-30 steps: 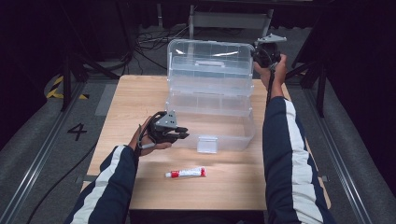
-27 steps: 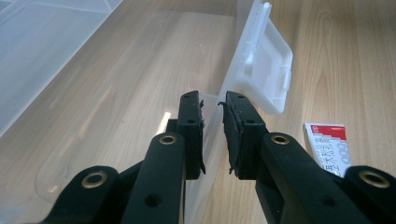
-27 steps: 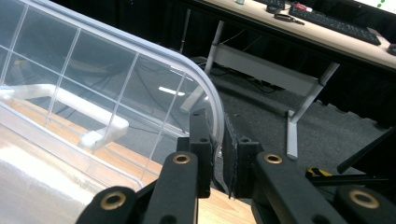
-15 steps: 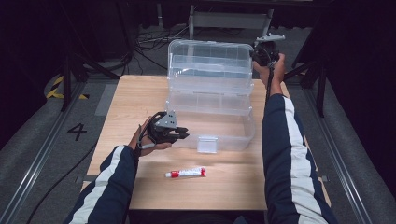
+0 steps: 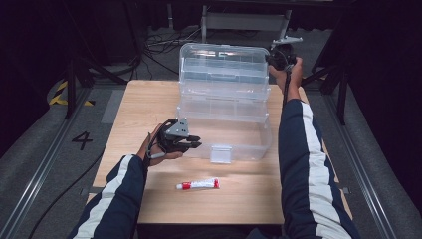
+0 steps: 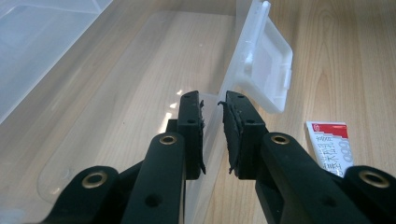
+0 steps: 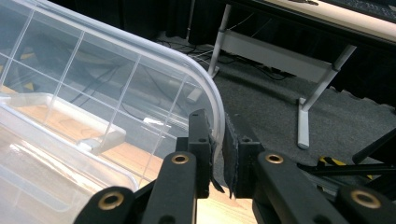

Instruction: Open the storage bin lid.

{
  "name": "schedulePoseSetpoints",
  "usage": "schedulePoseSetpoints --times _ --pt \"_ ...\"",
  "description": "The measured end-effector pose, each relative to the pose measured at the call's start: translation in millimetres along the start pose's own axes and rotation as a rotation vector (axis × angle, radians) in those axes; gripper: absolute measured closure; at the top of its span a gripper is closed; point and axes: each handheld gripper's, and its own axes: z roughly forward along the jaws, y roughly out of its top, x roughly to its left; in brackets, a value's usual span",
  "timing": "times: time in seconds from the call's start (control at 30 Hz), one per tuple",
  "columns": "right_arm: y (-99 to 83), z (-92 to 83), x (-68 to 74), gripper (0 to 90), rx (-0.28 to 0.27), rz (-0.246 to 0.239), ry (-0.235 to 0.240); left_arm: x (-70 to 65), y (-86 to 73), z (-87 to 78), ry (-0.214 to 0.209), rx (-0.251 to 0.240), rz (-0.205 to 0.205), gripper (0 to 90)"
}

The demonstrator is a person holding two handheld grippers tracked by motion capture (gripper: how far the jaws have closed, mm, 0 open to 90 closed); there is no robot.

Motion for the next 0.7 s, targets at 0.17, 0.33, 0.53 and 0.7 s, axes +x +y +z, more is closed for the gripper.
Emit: schedulePoseSetpoints --times 0.17,0.33,0.53,0.7 --pt "-0.8 2.8 0.2 81.7 0.006 -0.002 -0.006 0.7 -0.3 0.1 -0.009 -0.001 -0.004 77.5" --pt "-1.8 5.2 0.2 81.3 0.015 -0.003 -0.01 2.1 -1.1 -0.1 -0.014 -0.008 -0.006 77.7" --pt "-1.8 9.4 -0.9 81.1 0.036 -0.001 -0.007 4.3 -2.8 0.0 -0.034 -0.017 -0.019 77.5" --pt "-1.8 11.9 -1.4 80.9 0.045 -0.005 -0.005 4.1 -2.0 0.4 -0.031 -0.008 -0.011 77.4"
